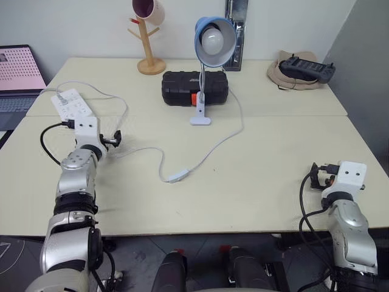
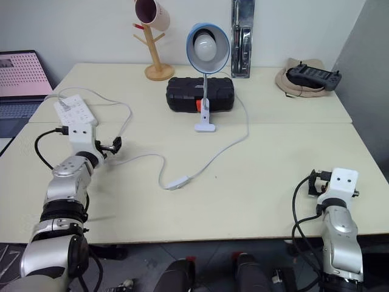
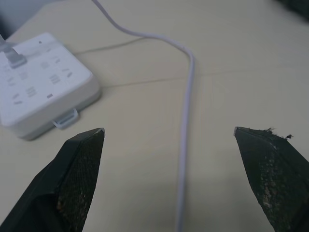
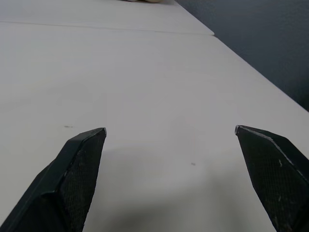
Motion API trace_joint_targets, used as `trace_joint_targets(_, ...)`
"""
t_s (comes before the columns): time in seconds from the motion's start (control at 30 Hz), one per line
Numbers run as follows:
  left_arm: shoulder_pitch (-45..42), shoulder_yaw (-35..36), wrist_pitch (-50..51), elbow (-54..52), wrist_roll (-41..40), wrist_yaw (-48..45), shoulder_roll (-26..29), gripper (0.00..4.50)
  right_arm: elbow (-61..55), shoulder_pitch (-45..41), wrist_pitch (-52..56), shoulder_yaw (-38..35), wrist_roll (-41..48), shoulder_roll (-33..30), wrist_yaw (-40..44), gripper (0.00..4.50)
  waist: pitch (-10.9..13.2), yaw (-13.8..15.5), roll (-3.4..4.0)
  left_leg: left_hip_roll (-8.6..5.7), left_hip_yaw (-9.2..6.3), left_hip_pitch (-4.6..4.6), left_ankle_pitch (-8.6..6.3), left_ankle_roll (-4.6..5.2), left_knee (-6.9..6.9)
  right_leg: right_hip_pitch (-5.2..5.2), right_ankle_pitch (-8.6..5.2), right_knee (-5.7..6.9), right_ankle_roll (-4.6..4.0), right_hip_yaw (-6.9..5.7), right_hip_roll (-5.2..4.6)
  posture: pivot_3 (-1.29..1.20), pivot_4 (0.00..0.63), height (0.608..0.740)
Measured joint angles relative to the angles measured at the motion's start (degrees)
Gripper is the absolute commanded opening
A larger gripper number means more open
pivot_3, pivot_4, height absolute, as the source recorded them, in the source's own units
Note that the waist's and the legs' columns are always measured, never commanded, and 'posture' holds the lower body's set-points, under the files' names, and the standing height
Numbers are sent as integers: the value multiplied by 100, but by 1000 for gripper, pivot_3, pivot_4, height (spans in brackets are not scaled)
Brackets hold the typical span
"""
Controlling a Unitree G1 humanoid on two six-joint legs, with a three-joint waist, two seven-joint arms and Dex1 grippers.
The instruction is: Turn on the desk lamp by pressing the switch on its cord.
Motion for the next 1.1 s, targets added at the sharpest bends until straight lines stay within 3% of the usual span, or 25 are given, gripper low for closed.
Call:
trace_joint_targets(0.4, 177, -18, 17, -78, -6, -74, -22, 4464, 38, -37, 0, 61, -53, -156, 99, 4500, 0, -5, 0, 1, 1, 0, 0, 0, 0, -1, 0, 0, -1, 1, 0, 0, 150, 740)
trace_joint_targets(0.57, 192, -25, 93, -293, -57, -541, 181, 4464, 14, -227, 76, 125, 41, -295, 417, 4500, 1, -7, 0, 2, 0, -1, 0, 0, 0, -1, 0, 1, 0, -1, 2, 0, 150, 740)
trace_joint_targets(0.87, 16, -499, 96, -671, -18, -1941, 534, 4464, -470, -569, 400, 516, 778, -756, 1708, 4500, 1, -2, 0, 1, -3, -6, 0, 0, 0, -1, 1, -2, -3, -4, 2, 0, 150, 740)
trace_joint_targets(1.1, 542, -1558, 108, -2188, 32, -3882, 876, 4464, -1178, -510, 832, 1125, 1335, -1335, 2812, 4500, 3, -11, 3, 3, 0, -7, -1, 0, -3, -2, -2, -4, -4, -1, 2, 0, 150, 740)
